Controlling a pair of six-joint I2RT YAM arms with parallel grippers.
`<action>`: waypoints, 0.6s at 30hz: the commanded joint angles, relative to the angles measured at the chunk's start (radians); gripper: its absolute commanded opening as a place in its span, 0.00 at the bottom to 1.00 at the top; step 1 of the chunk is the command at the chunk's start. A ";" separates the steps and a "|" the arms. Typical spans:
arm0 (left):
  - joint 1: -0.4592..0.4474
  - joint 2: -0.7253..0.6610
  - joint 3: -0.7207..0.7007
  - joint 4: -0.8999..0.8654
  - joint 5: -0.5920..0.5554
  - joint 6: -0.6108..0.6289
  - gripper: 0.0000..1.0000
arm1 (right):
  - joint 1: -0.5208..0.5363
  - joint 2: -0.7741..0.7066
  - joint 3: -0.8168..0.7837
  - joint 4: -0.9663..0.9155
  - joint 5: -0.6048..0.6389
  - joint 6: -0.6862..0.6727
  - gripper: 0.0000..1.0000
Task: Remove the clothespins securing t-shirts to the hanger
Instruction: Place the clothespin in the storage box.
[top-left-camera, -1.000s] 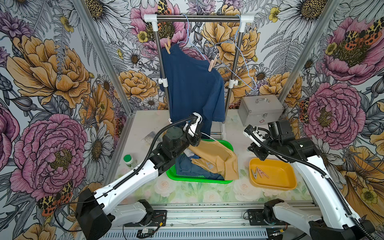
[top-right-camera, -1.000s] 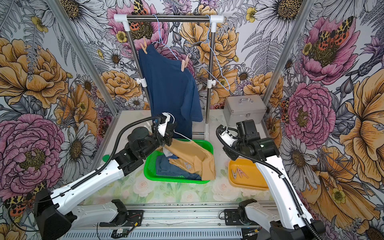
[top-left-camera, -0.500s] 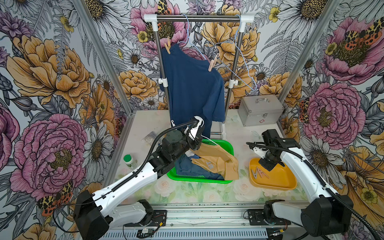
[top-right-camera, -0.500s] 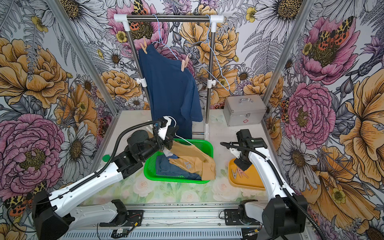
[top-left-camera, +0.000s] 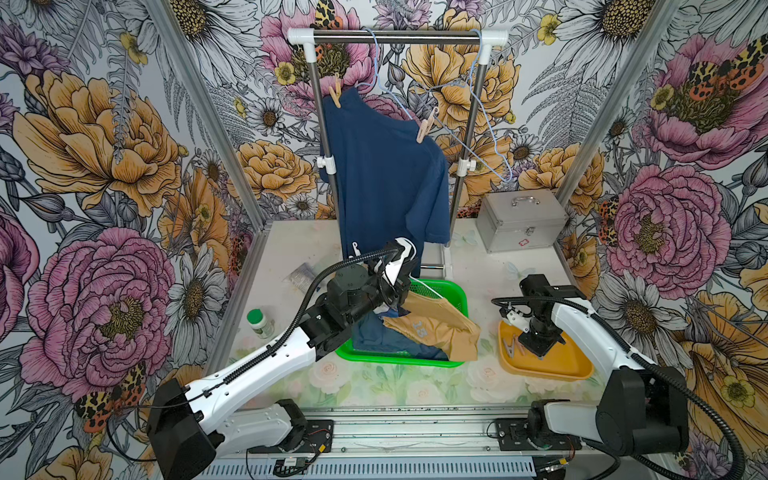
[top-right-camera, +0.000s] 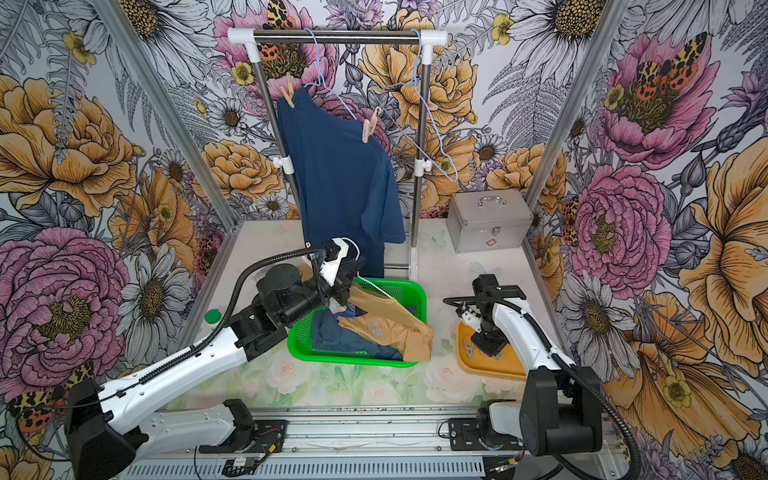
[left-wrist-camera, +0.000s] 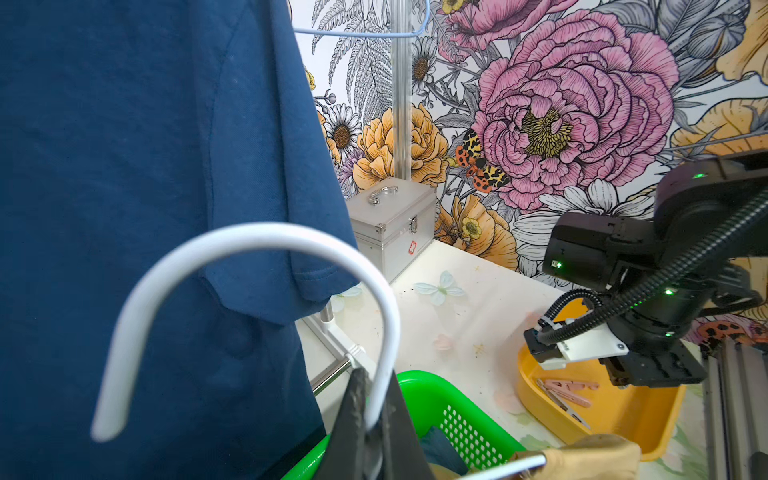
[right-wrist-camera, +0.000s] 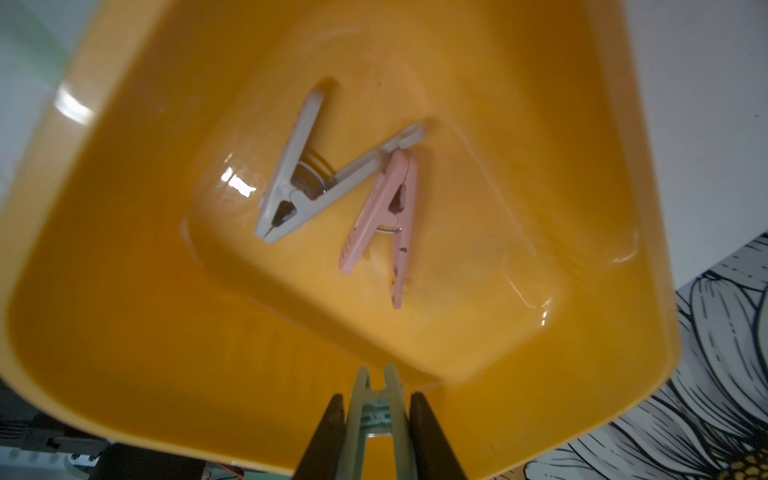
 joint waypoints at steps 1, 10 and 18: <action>-0.006 -0.033 -0.017 0.034 0.009 -0.005 0.00 | -0.006 0.028 -0.002 0.040 -0.010 -0.013 0.27; -0.006 -0.033 -0.013 0.033 -0.001 -0.001 0.00 | -0.001 0.144 0.023 0.070 -0.022 -0.016 0.29; 0.004 -0.029 -0.008 0.024 -0.005 0.000 0.00 | 0.018 0.198 0.066 0.071 -0.022 0.006 0.48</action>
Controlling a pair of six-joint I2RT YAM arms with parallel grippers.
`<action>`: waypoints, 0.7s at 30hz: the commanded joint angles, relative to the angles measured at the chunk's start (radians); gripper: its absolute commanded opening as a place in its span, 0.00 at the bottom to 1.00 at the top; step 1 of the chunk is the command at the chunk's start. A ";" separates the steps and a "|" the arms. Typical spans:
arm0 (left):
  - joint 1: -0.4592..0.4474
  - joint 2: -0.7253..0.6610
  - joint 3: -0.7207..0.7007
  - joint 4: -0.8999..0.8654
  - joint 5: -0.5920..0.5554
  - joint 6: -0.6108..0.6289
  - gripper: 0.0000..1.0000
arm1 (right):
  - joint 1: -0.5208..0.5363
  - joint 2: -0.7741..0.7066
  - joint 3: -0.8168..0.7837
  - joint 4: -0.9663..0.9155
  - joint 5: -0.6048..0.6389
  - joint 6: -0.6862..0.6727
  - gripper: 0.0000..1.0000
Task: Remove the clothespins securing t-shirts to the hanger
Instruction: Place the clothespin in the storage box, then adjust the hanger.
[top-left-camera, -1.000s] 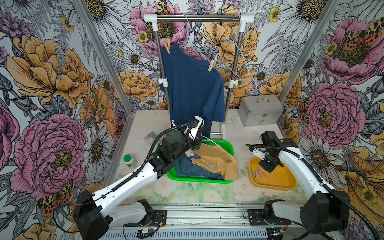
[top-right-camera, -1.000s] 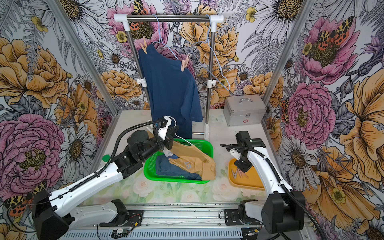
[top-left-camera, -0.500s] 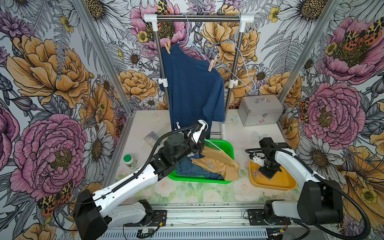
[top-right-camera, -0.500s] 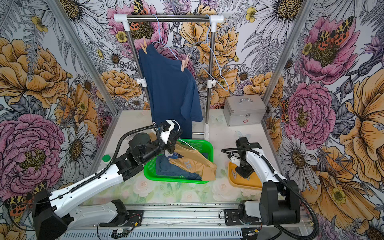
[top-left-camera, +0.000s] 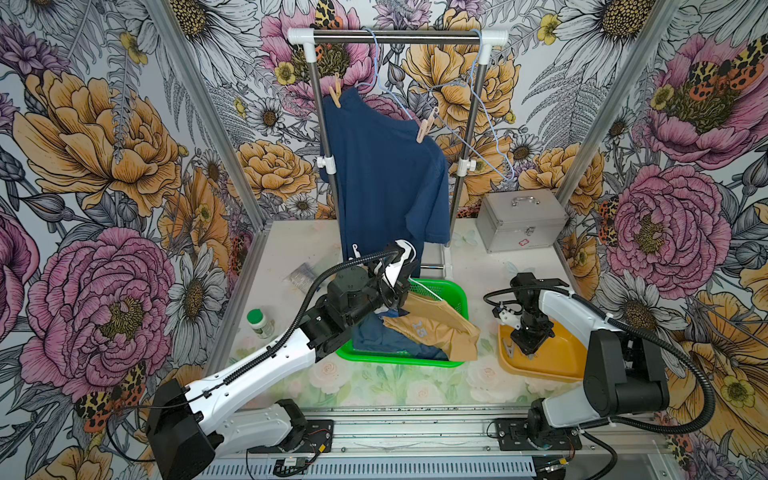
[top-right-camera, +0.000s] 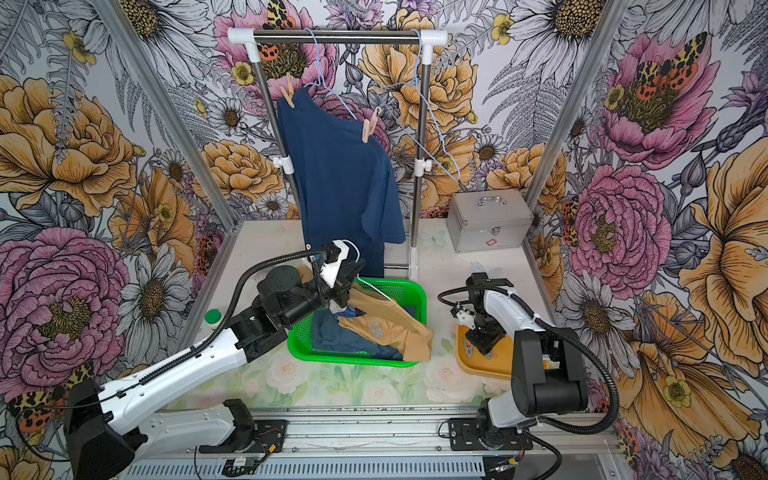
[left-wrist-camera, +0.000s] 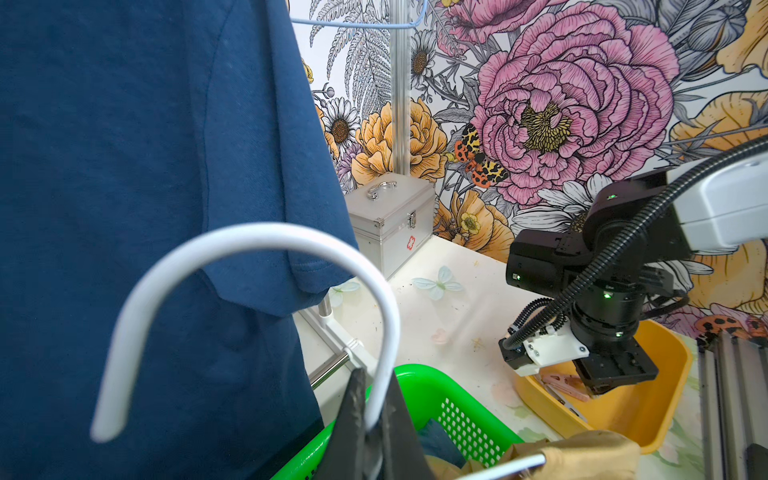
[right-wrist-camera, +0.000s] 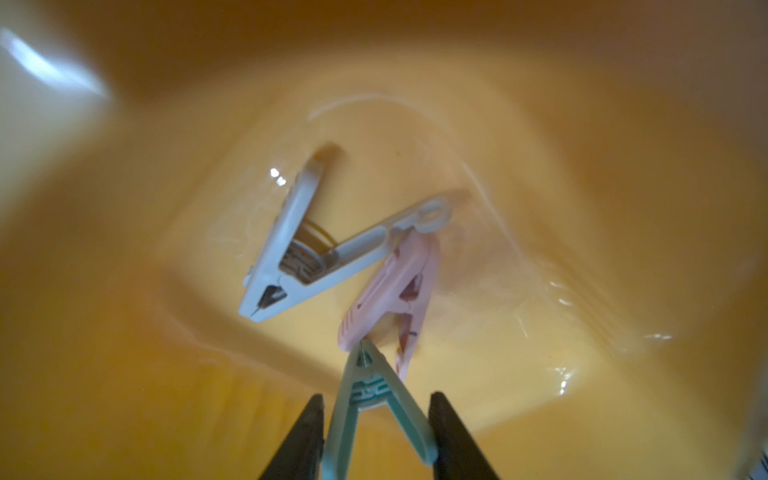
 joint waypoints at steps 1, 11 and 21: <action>0.008 -0.022 0.007 0.021 -0.005 0.000 0.00 | 0.010 0.000 0.029 0.008 0.001 0.010 0.50; 0.057 -0.001 0.039 -0.023 0.049 -0.031 0.00 | 0.017 -0.307 0.059 0.003 0.002 0.033 0.64; 0.090 -0.016 0.050 -0.058 0.066 -0.055 0.00 | 0.191 -0.470 0.233 0.007 -0.068 0.202 0.66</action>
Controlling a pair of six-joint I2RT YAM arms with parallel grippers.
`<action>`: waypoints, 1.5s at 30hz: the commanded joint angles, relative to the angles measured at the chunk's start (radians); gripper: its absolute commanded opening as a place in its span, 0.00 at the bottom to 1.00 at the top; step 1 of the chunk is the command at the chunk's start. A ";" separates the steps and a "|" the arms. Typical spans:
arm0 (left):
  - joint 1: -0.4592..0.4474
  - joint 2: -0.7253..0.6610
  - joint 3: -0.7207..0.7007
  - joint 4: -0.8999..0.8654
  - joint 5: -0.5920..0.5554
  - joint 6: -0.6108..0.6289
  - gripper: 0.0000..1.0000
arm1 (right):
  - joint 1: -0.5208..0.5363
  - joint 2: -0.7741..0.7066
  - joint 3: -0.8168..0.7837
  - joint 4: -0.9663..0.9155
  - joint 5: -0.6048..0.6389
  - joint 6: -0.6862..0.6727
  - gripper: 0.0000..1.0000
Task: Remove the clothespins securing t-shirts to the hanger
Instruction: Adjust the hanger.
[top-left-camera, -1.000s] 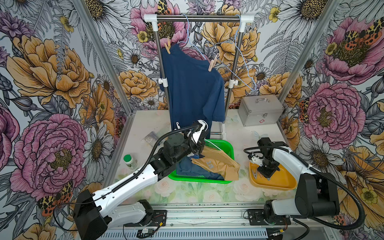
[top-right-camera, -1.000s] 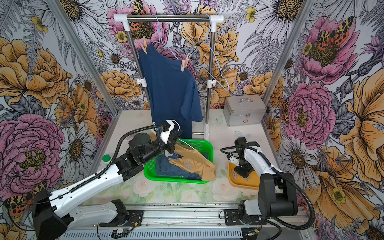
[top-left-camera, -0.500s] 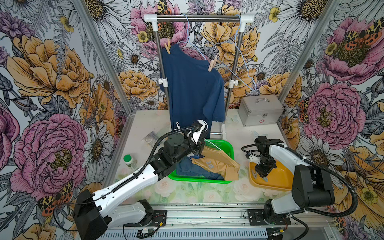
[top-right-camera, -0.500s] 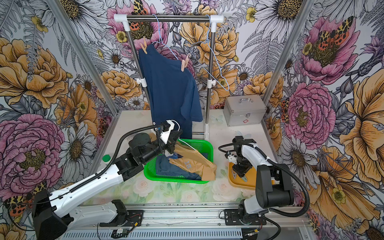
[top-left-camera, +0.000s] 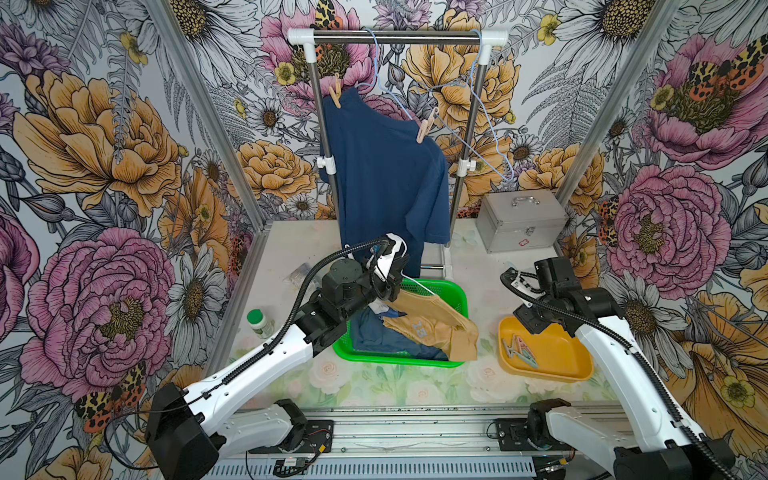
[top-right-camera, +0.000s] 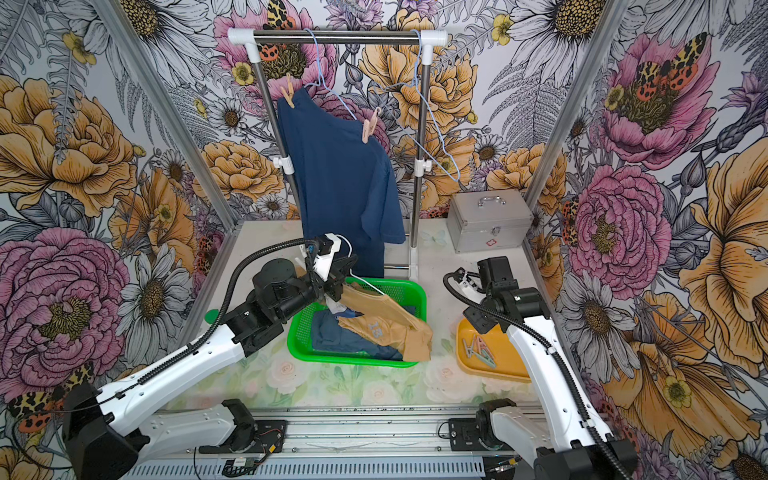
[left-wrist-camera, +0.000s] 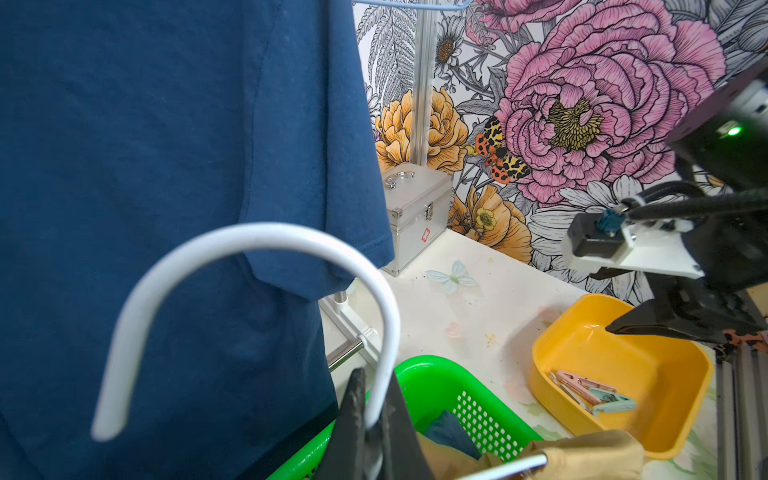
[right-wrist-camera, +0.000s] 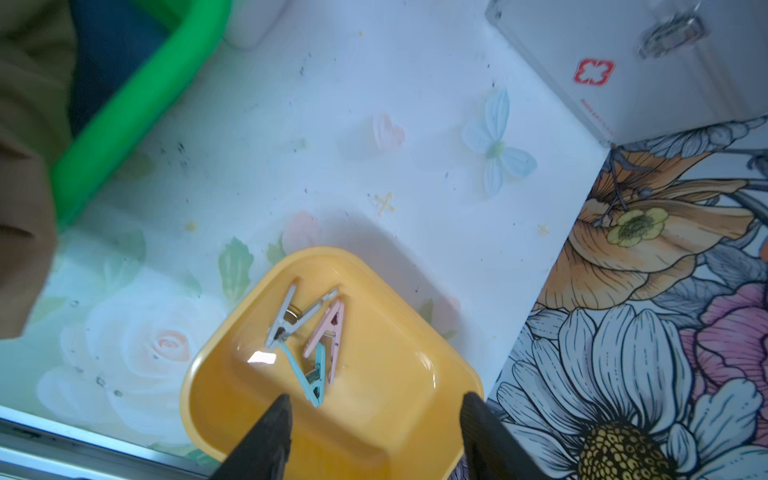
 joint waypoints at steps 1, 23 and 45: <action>0.005 -0.015 0.031 -0.004 0.027 -0.023 0.00 | 0.076 -0.028 0.053 0.019 -0.005 0.089 0.66; -0.039 0.071 0.088 -0.002 -0.009 -0.069 0.00 | 0.330 -0.091 0.097 0.407 -0.251 0.219 0.68; -0.069 0.094 0.142 -0.018 -0.015 -0.101 0.00 | 0.407 0.187 -0.015 1.009 -0.679 0.459 0.54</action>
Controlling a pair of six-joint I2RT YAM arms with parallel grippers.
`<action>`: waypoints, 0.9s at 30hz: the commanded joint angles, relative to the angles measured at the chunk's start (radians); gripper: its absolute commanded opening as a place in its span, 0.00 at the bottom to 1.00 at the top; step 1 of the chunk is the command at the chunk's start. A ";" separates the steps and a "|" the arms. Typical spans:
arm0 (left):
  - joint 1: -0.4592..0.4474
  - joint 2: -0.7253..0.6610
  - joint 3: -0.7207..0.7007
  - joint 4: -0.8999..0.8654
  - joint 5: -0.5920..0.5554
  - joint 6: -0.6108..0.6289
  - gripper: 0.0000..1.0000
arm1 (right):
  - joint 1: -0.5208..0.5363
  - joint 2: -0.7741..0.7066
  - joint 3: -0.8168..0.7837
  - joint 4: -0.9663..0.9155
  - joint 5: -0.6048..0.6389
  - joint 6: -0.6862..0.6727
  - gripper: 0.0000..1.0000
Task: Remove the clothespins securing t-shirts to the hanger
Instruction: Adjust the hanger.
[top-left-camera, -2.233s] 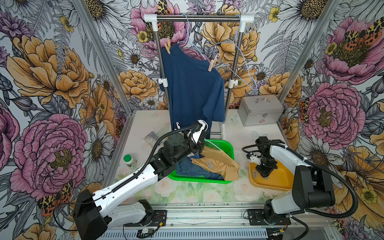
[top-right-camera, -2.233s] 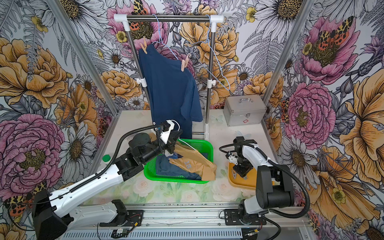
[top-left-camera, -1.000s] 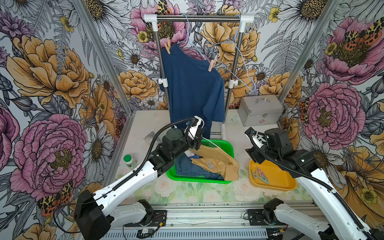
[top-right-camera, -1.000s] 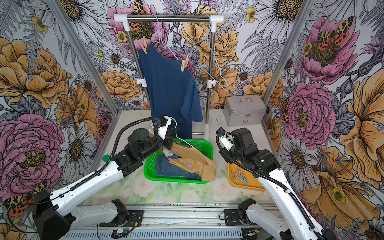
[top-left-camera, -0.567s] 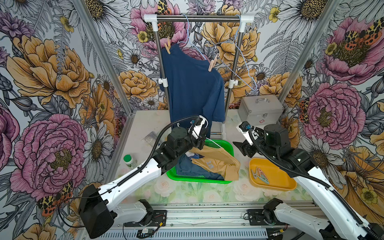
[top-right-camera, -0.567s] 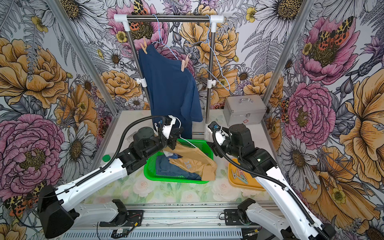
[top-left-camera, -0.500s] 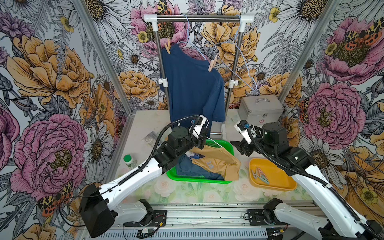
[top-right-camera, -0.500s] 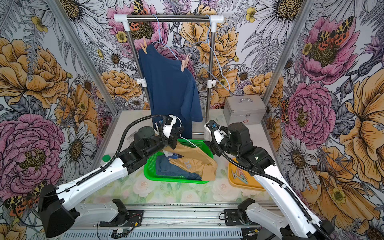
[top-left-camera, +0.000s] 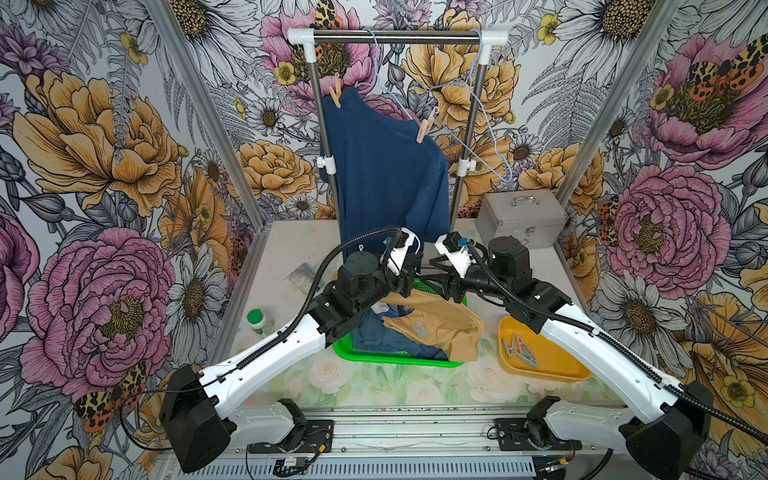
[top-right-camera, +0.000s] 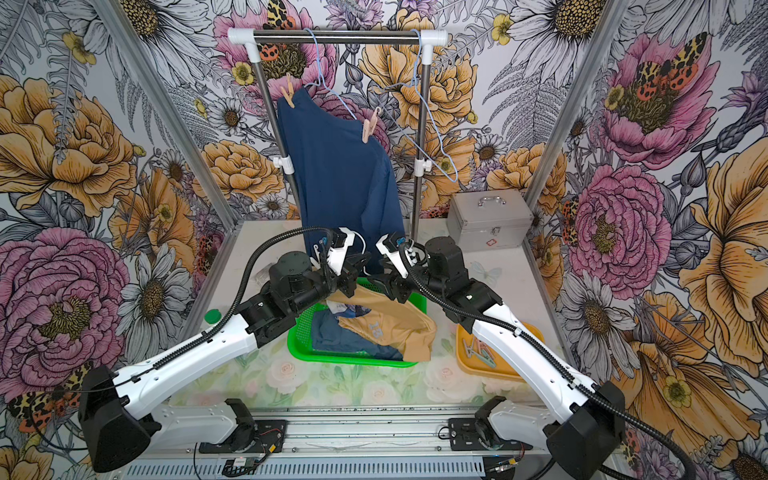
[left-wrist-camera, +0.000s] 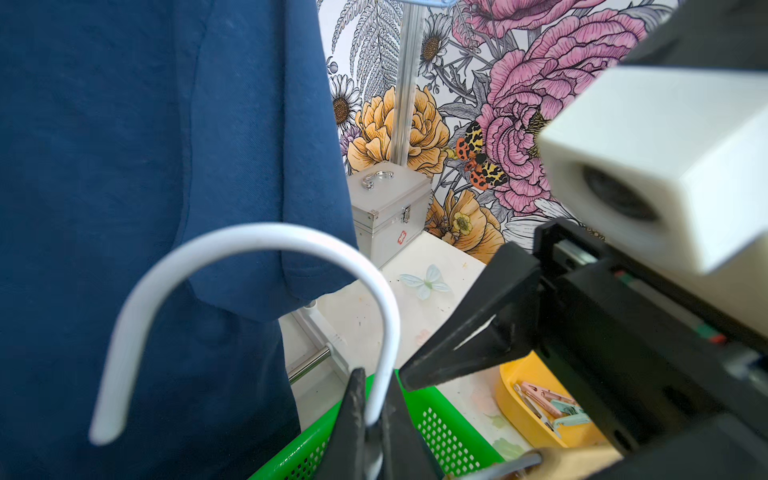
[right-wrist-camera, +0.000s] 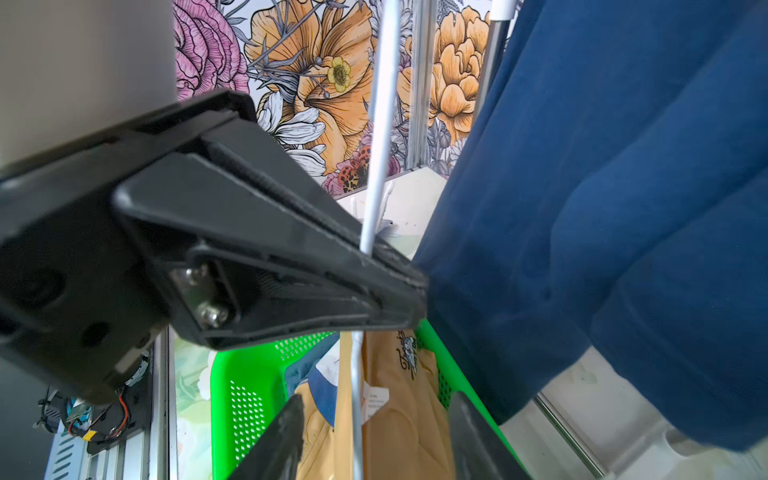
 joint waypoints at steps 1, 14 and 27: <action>-0.013 -0.012 0.044 -0.007 -0.013 -0.016 0.00 | 0.019 0.031 -0.017 0.145 -0.048 0.058 0.52; -0.023 -0.026 0.031 -0.013 -0.023 -0.022 0.00 | 0.034 0.109 -0.038 0.310 -0.079 0.122 0.13; 0.060 -0.154 0.005 -0.206 0.099 0.082 0.65 | 0.022 0.086 -0.006 0.219 -0.079 0.062 0.00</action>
